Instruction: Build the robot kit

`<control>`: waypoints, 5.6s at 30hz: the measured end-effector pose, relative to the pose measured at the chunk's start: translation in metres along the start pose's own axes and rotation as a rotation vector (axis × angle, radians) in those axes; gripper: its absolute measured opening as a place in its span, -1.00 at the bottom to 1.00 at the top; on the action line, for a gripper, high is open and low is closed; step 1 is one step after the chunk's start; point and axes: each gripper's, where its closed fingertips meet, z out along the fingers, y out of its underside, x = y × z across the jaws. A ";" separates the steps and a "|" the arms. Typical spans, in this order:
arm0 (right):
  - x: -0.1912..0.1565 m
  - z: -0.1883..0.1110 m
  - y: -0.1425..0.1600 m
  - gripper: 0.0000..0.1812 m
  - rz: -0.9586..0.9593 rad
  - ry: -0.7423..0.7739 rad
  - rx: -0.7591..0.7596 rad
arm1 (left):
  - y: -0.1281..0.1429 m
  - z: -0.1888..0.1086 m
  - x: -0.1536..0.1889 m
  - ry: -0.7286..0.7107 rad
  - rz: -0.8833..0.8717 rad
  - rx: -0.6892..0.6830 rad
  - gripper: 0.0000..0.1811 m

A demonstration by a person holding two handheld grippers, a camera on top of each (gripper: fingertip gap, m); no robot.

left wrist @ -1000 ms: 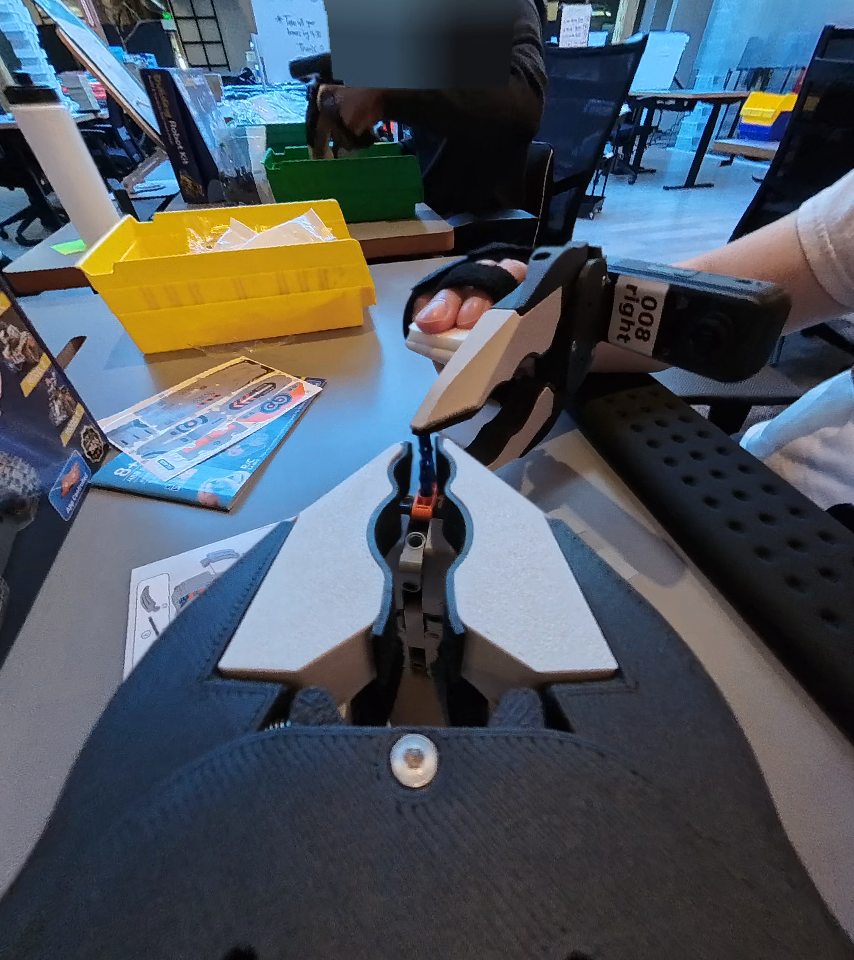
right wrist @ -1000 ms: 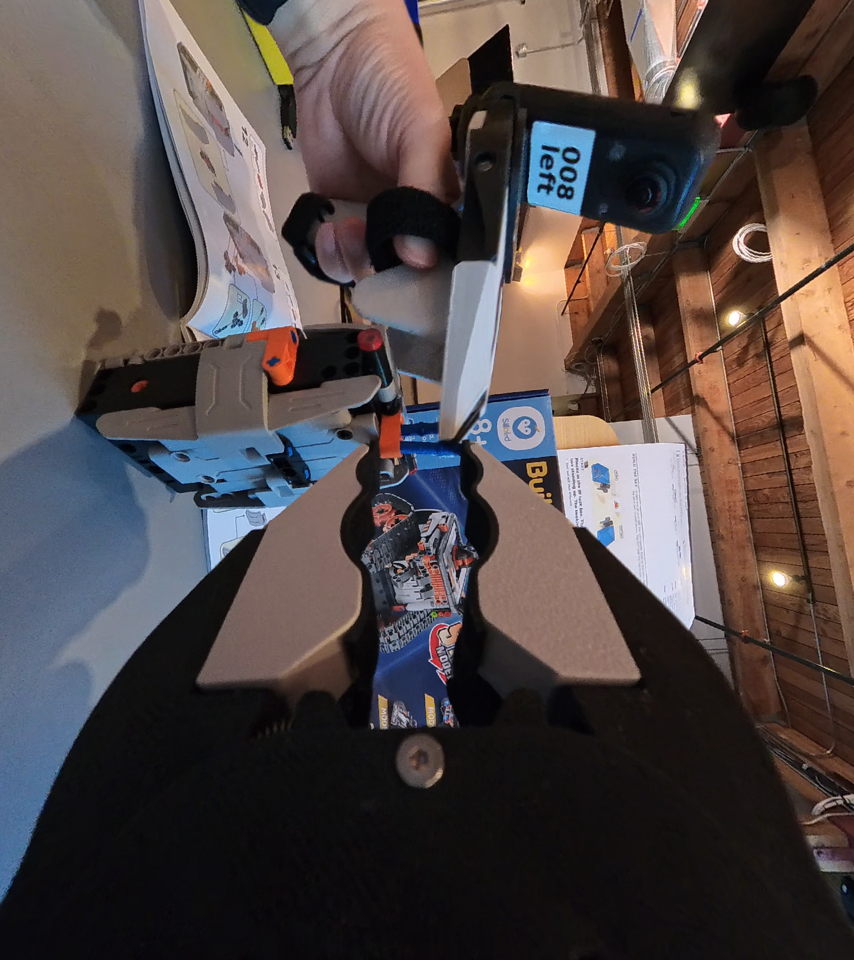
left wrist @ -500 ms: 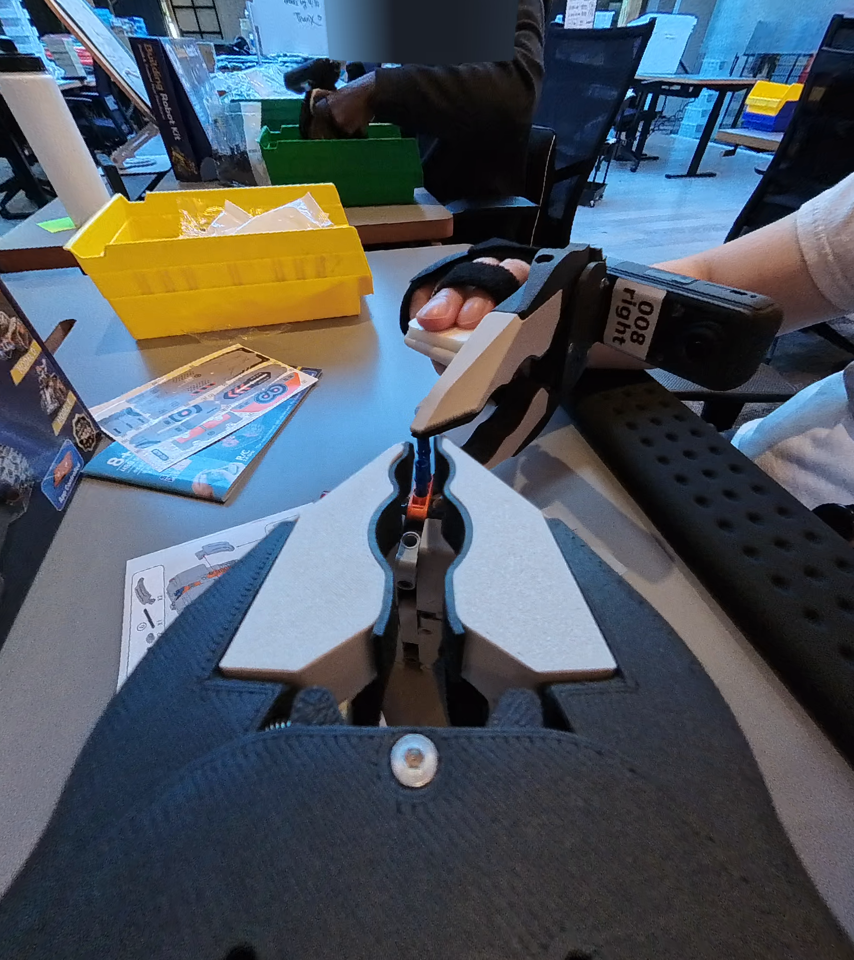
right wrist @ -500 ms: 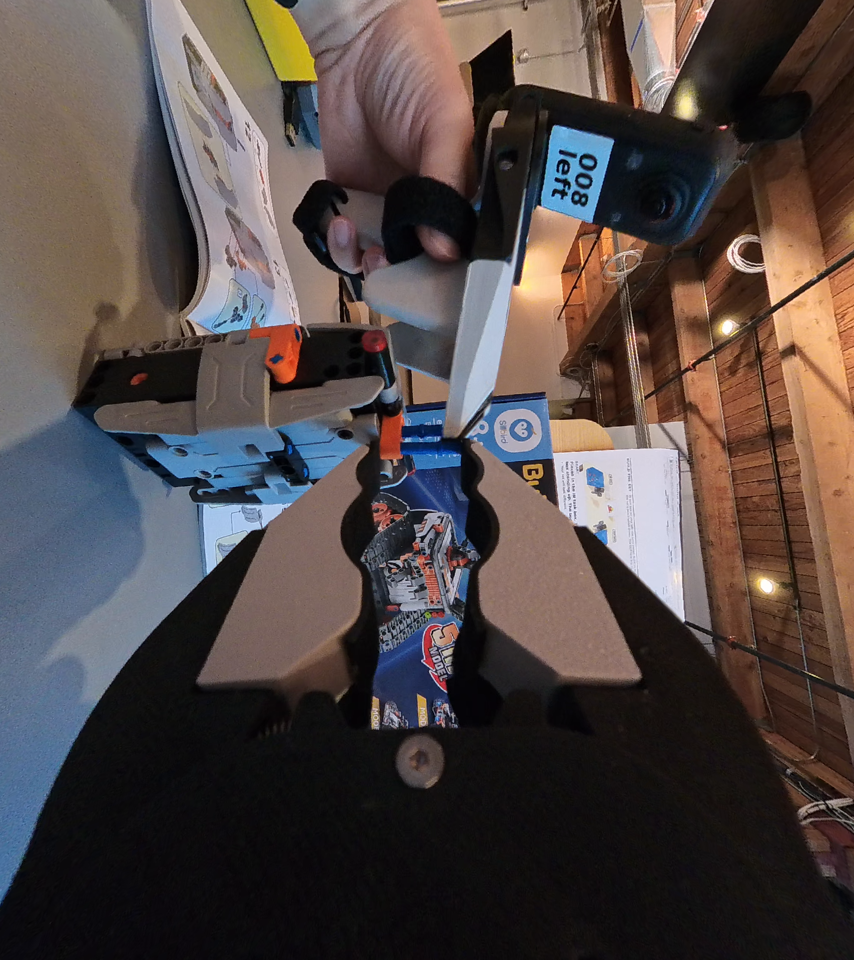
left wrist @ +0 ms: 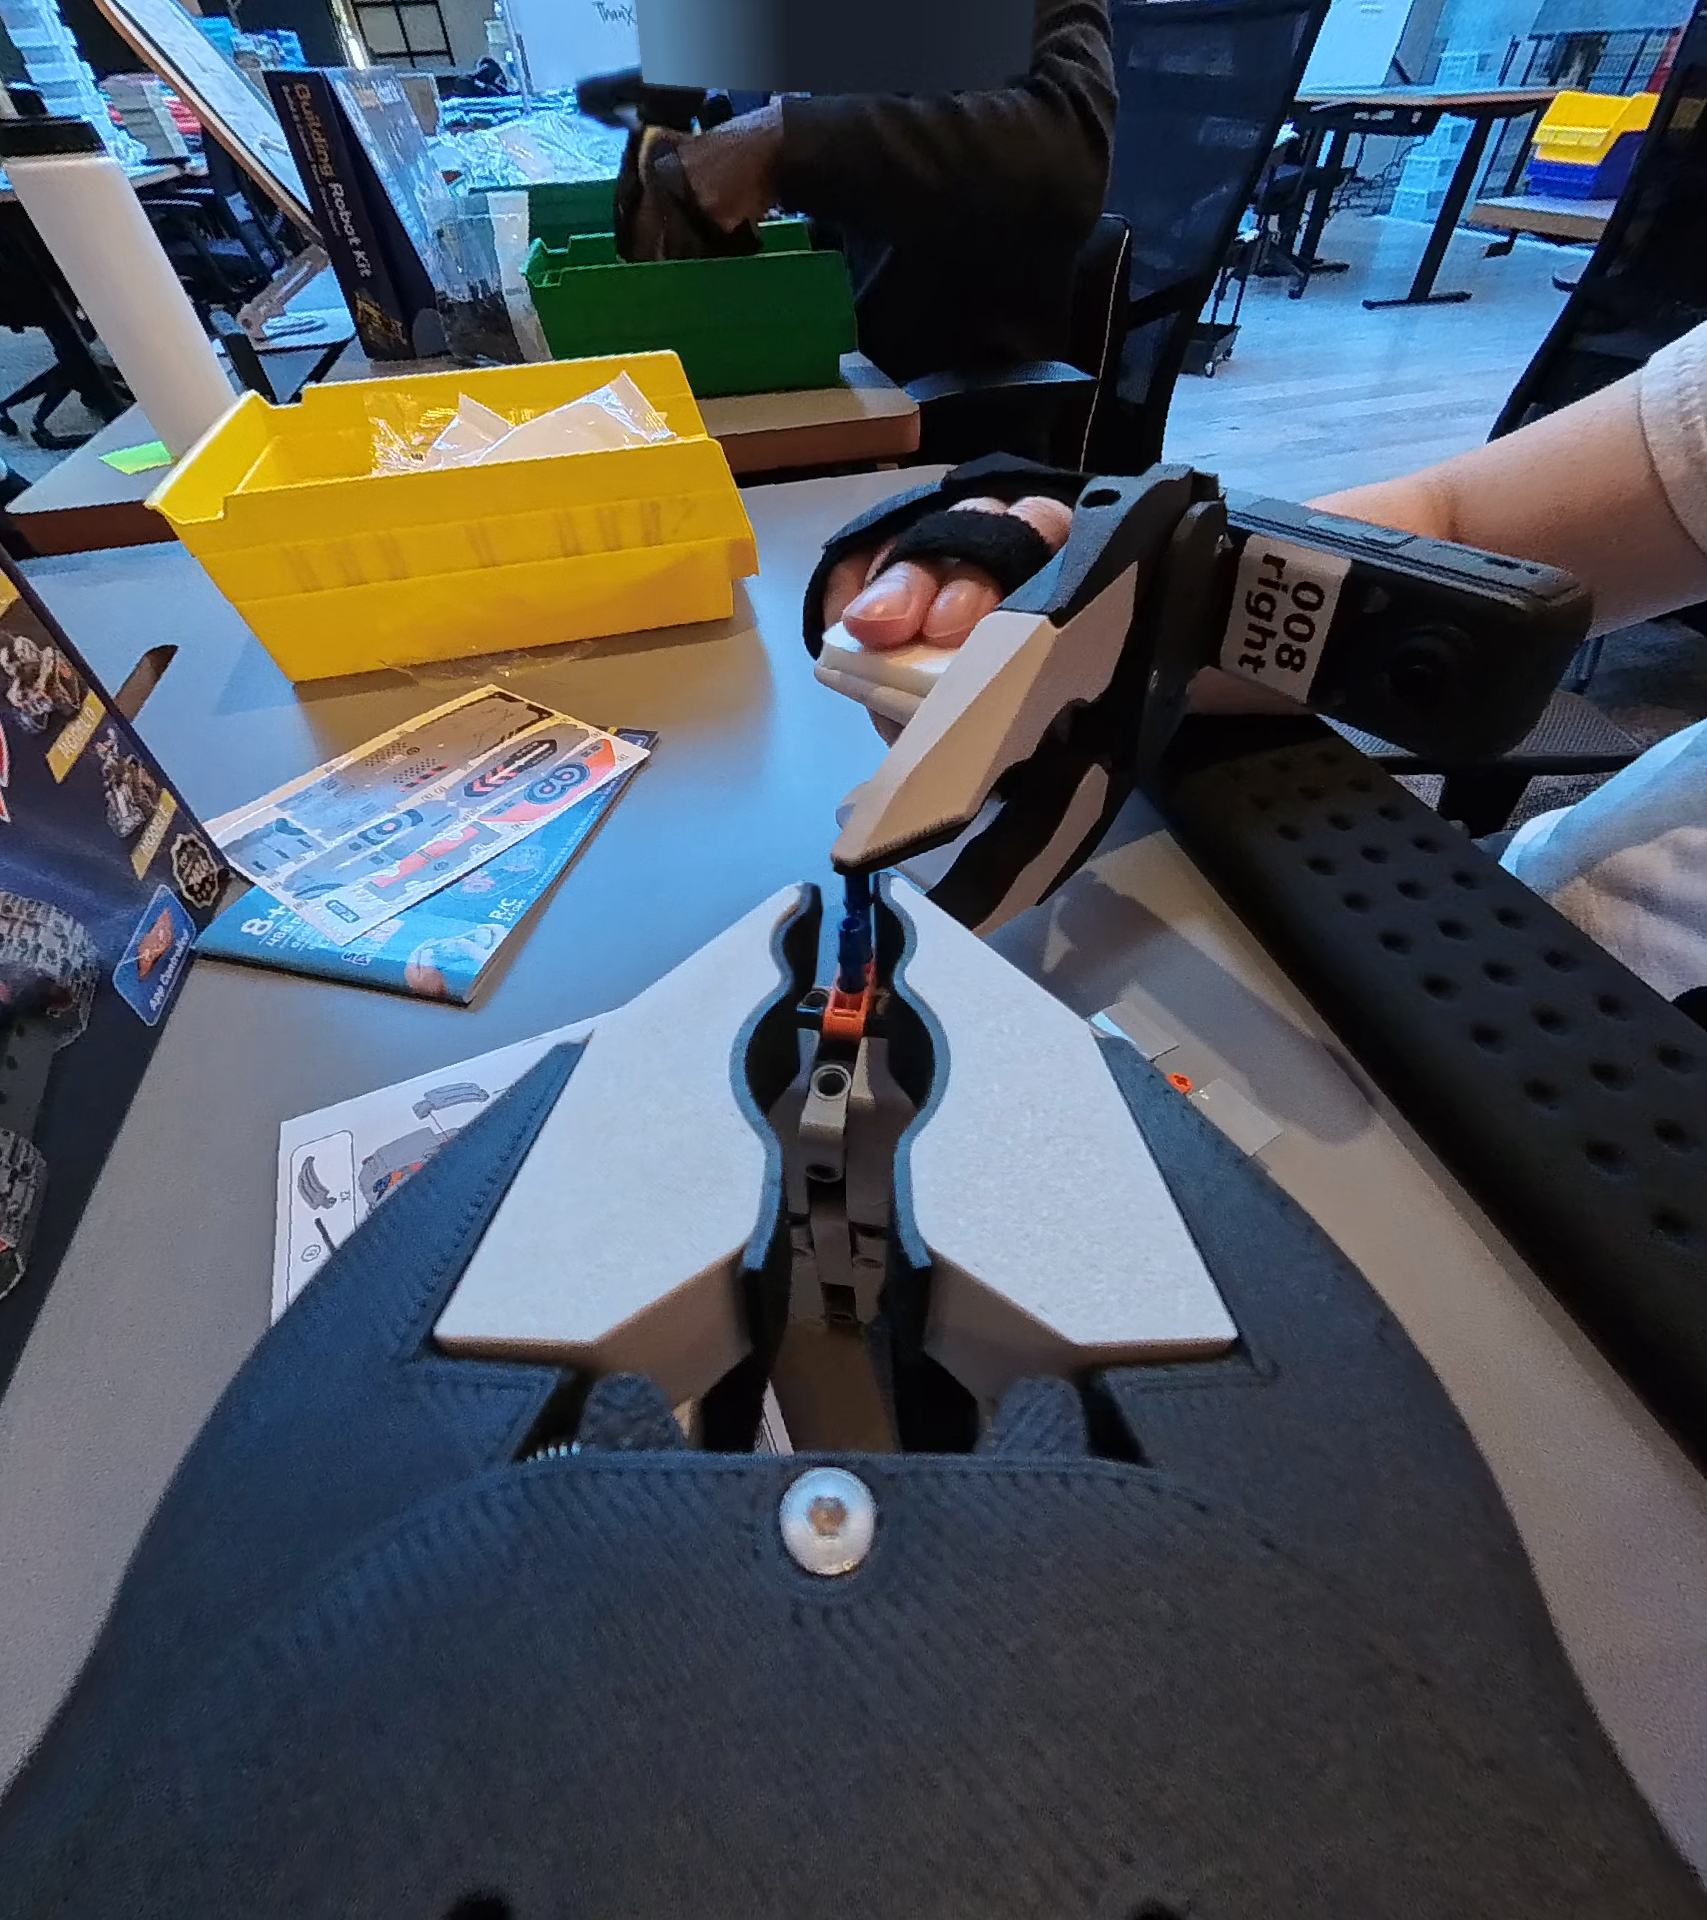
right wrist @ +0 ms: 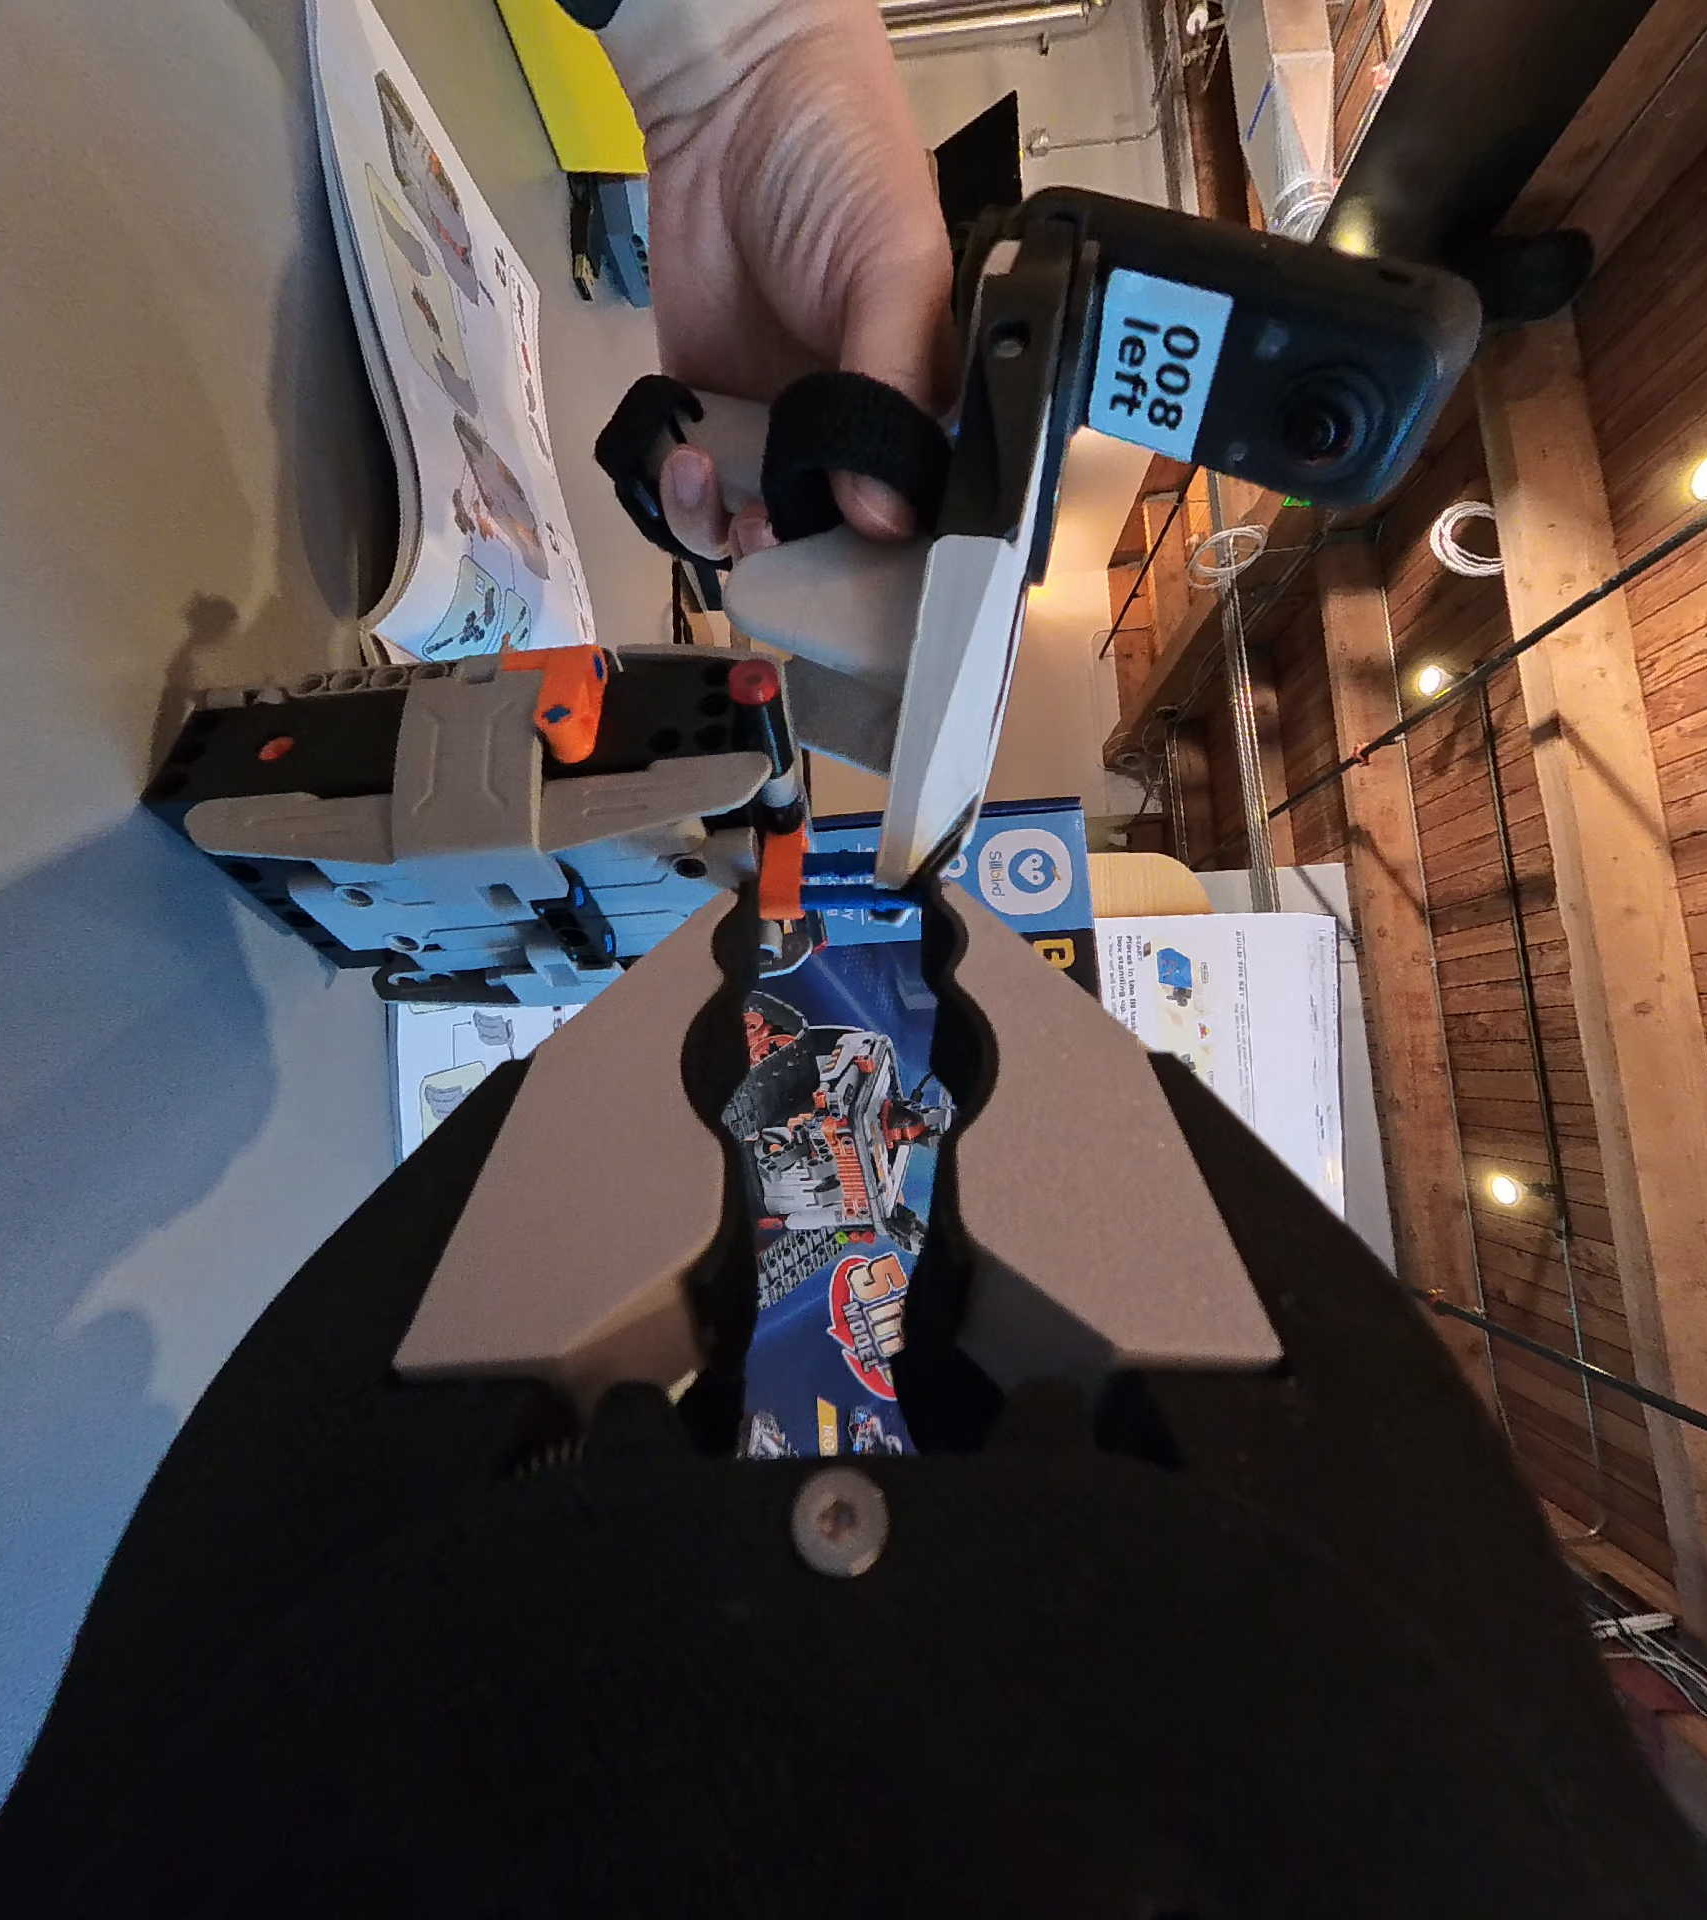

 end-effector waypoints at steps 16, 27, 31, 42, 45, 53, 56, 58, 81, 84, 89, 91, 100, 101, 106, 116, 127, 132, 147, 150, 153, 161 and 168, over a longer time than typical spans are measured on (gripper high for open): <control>0.001 0.001 -0.001 -0.65 0.023 0.009 0.000 | 0.003 -0.001 0.002 0.002 0.038 0.008 -0.97; -0.001 0.000 0.000 -0.68 -0.012 -0.012 -0.001 | 0.006 0.002 0.004 0.025 0.007 -0.004 -0.97; -0.001 0.000 0.000 -0.68 -0.024 -0.009 -0.003 | 0.008 0.002 0.004 0.027 0.003 -0.010 -0.96; -0.001 0.000 0.001 -0.69 -0.017 -0.051 -0.035 | 0.008 0.003 0.004 0.026 0.032 0.003 -0.98; -0.001 0.000 0.001 -0.69 -0.032 -0.056 -0.045 | 0.008 0.003 0.004 0.024 0.048 0.001 -0.98; -0.001 0.000 0.000 -0.70 -0.114 0.000 -0.049 | 0.008 0.002 0.004 0.018 0.079 0.005 -0.98; 0.000 0.000 0.000 -0.70 -0.134 0.016 -0.049 | 0.008 0.002 0.004 0.012 0.091 0.004 -0.98; 0.000 0.000 0.000 -0.70 -0.132 0.028 -0.053 | 0.008 0.002 0.004 0.008 0.100 0.007 -0.98; 0.000 0.004 0.001 -0.68 -0.113 0.026 -0.041 | 0.005 0.000 0.002 -0.041 0.111 -0.037 -0.97; 0.000 0.003 0.001 -0.68 -0.130 0.042 -0.042 | 0.005 0.001 0.001 -0.063 0.156 -0.047 -0.96; 0.000 0.005 0.001 -0.68 -0.146 0.067 -0.040 | 0.006 -0.001 0.001 -0.071 0.166 -0.049 -0.97; 0.000 0.006 0.001 -0.68 -0.145 0.069 -0.038 | 0.006 -0.002 0.001 -0.078 0.177 -0.054 -0.96; 0.000 0.007 0.000 -0.68 -0.164 0.085 -0.040 | 0.007 -0.003 0.000 -0.100 0.232 -0.041 -0.96; 0.000 0.008 0.000 -0.68 -0.182 0.097 -0.041 | 0.007 -0.004 0.000 -0.098 0.231 -0.039 -0.96; -0.001 0.009 0.000 -0.68 -0.155 0.093 -0.033 | 0.008 -0.005 0.000 -0.097 0.215 -0.036 -0.96; 0.000 0.010 0.000 -0.68 -0.077 0.071 -0.029 | 0.008 -0.005 -0.001 -0.078 0.150 -0.049 -0.96; -0.001 0.010 -0.001 -0.69 -0.047 0.063 -0.037 | 0.008 -0.005 -0.001 -0.066 0.130 -0.045 -0.97; -0.001 0.010 -0.001 -0.69 -0.039 0.060 -0.043 | 0.008 -0.006 -0.001 -0.064 0.118 -0.041 -0.97; -0.001 0.011 -0.003 -0.68 0.008 0.002 -0.047 | 0.009 -0.007 0.000 -0.046 0.105 -0.043 -0.97; -0.001 0.012 -0.004 -0.68 -0.029 0.015 -0.053 | 0.009 -0.008 0.000 -0.061 0.146 -0.045 -0.96; -0.001 0.012 -0.004 -0.69 -0.084 0.052 -0.056 | 0.009 -0.009 0.001 -0.069 0.188 -0.038 -0.96; -0.001 0.013 -0.004 -0.69 -0.062 0.072 -0.048 | 0.010 -0.010 0.000 -0.068 0.169 -0.041 -0.97; -0.001 0.015 -0.006 -0.68 -0.037 0.048 -0.041 | 0.008 -0.014 -0.001 -0.064 0.098 -0.046 -0.91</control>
